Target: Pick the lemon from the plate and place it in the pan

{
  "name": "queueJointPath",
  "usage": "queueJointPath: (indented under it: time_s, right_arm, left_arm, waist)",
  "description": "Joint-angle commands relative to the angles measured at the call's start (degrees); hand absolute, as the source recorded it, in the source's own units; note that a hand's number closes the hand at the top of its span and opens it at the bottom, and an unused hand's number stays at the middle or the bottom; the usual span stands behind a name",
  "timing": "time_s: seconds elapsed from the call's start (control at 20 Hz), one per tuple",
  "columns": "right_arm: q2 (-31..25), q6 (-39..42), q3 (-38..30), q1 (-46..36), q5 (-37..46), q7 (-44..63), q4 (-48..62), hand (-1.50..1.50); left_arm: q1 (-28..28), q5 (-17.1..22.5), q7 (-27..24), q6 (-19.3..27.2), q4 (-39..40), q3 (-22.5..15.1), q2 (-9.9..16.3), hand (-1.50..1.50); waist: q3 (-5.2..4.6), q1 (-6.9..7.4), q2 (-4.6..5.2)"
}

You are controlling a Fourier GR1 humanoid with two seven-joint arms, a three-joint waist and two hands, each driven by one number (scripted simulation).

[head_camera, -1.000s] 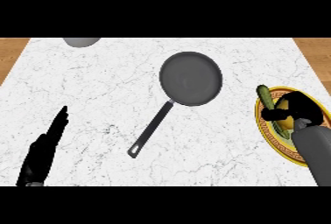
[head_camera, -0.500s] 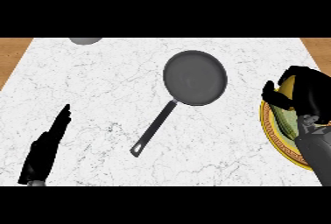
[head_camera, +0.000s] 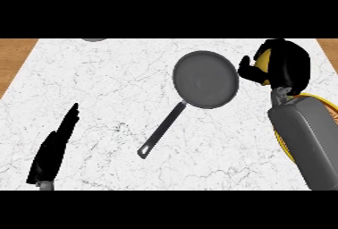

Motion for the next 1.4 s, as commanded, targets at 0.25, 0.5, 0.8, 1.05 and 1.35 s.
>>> queueJointPath:
  time_s: [0.25, 0.5, 0.8, 1.05, 1.35]
  right_arm:
    - [9.1, -8.4, -8.0, -16.7, -4.4, -9.5, 29.1, 1.5]
    - [9.0, -10.2, -11.5, -21.0, -5.8, -16.5, 45.2, 1.5]
    - [13.4, -8.6, -12.6, -22.5, -7.3, -21.3, 55.4, 1.5]
    - [15.4, -10.6, -24.5, -22.3, -18.9, -21.1, 56.2, -1.5]
    - [16.9, -21.6, -29.9, -21.3, -23.3, -35.0, 53.5, -1.5]
  left_arm:
    - [-1.9, 2.5, 1.6, -3.8, -0.7, 1.7, 1.7, 0.0]
    - [-0.5, -0.8, -2.2, -2.0, 0.4, -1.7, -0.8, 0.0]
    - [-3.1, -1.4, -0.6, -1.8, 0.8, -2.2, -1.5, 0.0]
    - [-2.8, 0.2, -0.4, -3.4, 0.2, -1.1, -0.2, 0.0]
    - [-4.5, -0.8, 0.0, -2.2, 1.2, -0.6, -0.6, 0.0]
  waist:
    - [0.06, 1.64, 0.56]
    - [0.08, 3.01, 1.25]
    - [0.14, 4.0, 1.91]
    - [0.24, 4.46, 2.19]
    - [0.26, 3.79, 2.11]
